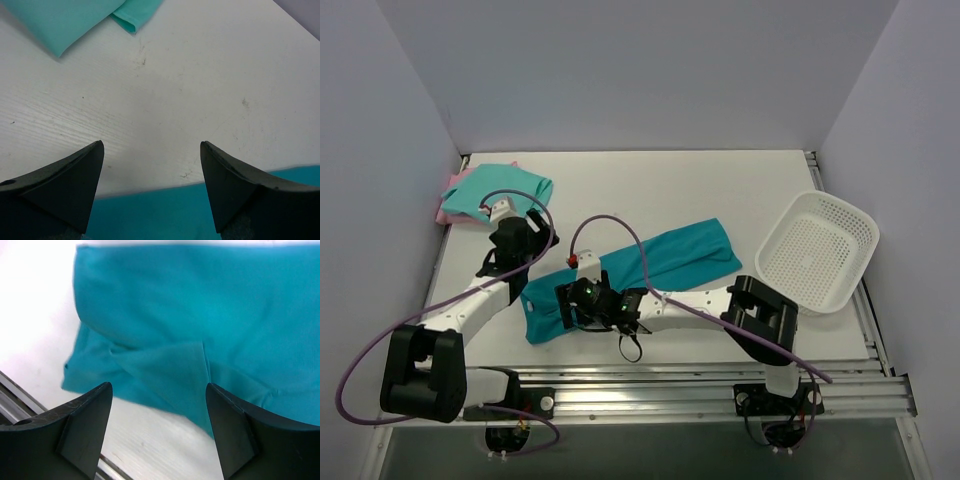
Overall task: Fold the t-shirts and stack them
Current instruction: Fold the tshirt
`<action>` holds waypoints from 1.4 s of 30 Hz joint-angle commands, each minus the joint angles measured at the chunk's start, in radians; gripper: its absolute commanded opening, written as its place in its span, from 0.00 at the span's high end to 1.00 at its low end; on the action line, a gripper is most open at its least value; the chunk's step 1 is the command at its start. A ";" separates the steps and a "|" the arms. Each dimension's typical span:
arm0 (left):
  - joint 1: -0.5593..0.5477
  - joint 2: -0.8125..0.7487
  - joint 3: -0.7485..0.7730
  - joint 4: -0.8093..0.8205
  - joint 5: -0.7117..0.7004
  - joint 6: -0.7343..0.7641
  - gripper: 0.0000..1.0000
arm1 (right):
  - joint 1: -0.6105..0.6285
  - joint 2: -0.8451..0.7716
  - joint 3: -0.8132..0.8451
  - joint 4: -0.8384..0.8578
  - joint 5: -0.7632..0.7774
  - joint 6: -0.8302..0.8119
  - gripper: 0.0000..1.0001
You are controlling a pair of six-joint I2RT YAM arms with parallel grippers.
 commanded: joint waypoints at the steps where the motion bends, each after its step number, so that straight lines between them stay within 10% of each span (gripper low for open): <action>1: -0.003 0.000 0.007 0.023 -0.026 0.009 0.14 | -0.024 0.047 0.089 -0.026 0.035 -0.062 0.30; 25: -0.003 0.004 0.000 0.031 -0.024 0.018 0.14 | -0.058 0.095 0.099 0.021 -0.042 -0.056 0.37; 42: -0.003 0.007 0.003 0.034 -0.021 0.017 0.14 | -0.049 0.124 0.091 0.051 -0.095 -0.055 0.90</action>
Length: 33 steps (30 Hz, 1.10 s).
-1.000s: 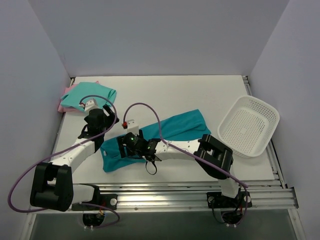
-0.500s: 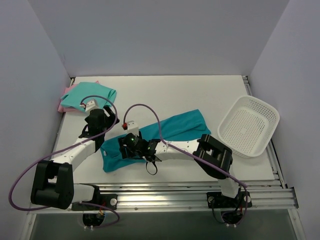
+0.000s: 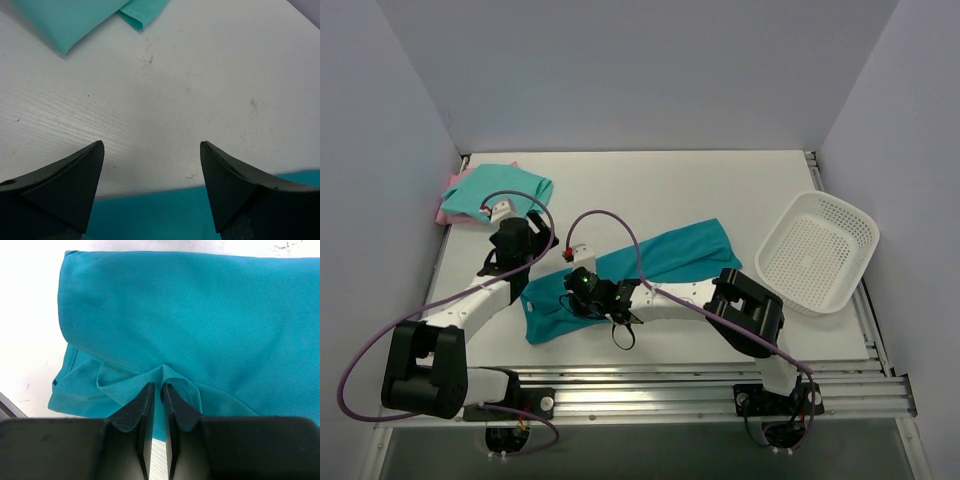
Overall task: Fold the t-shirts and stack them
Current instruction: Fold the tshirt
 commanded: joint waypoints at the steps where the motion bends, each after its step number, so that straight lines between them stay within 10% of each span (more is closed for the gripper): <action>1: -0.003 -0.015 0.004 0.035 -0.001 0.015 0.14 | 0.010 0.018 -0.002 0.013 -0.005 -0.006 0.91; 28: -0.003 -0.012 -0.002 0.041 -0.007 0.008 0.14 | 0.191 -0.034 -0.030 0.051 -0.039 0.009 0.96; 30: -0.003 -0.010 -0.001 0.042 -0.009 0.008 0.14 | 0.197 -0.046 -0.033 0.039 -0.013 0.011 0.90; 33: -0.004 -0.006 -0.004 0.050 -0.005 0.004 0.14 | 0.194 -0.062 -0.018 -0.011 0.081 0.014 0.41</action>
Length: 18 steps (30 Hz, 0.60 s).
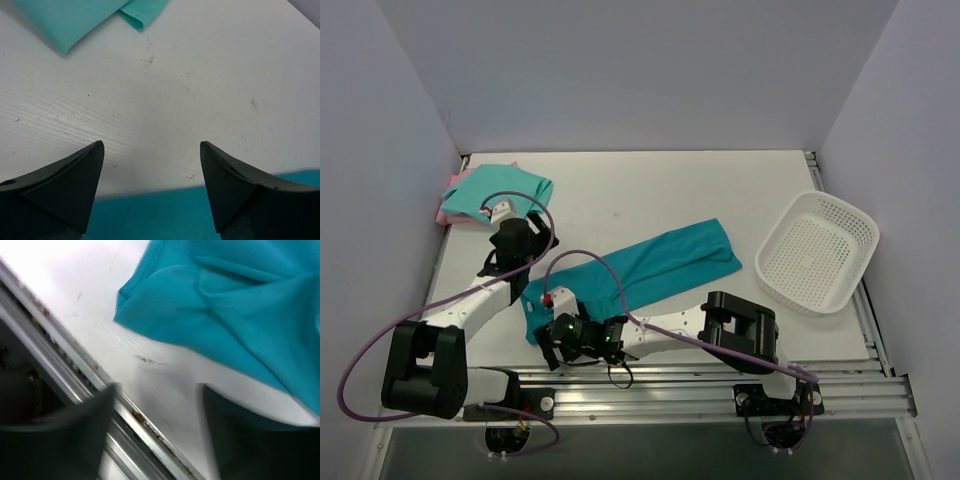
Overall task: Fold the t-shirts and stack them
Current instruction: Fold the tshirt
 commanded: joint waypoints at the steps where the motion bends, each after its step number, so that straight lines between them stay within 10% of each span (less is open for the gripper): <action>1: -0.003 -0.004 0.000 0.044 -0.004 0.005 0.14 | -0.004 -0.075 0.039 -0.068 0.145 -0.006 0.08; 18: -0.004 0.022 -0.004 0.066 0.007 0.008 0.14 | -0.231 -0.073 0.050 -0.102 0.178 -0.065 0.01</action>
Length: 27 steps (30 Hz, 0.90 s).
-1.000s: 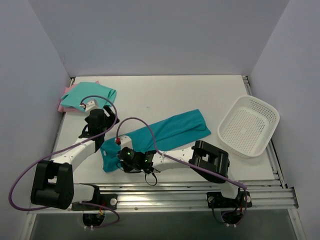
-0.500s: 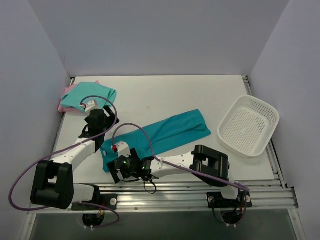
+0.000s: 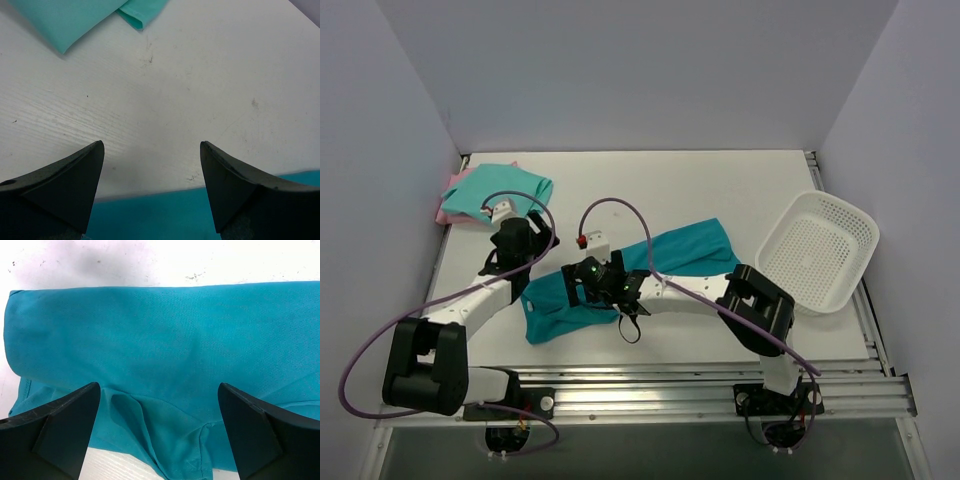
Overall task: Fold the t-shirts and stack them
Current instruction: Fold the tshirt
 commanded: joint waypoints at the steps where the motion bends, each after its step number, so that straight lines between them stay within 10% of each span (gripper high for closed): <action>1: -0.004 0.014 -0.004 0.057 0.008 0.008 0.14 | 0.003 -0.004 0.019 0.007 -0.002 -0.016 0.01; 17: -0.004 0.065 0.008 0.086 0.025 0.008 0.14 | 0.018 0.105 0.082 0.059 -0.161 0.004 0.14; 27: -0.005 0.077 0.016 0.089 0.028 0.013 0.14 | 0.031 0.148 0.128 0.035 -0.178 -0.009 0.83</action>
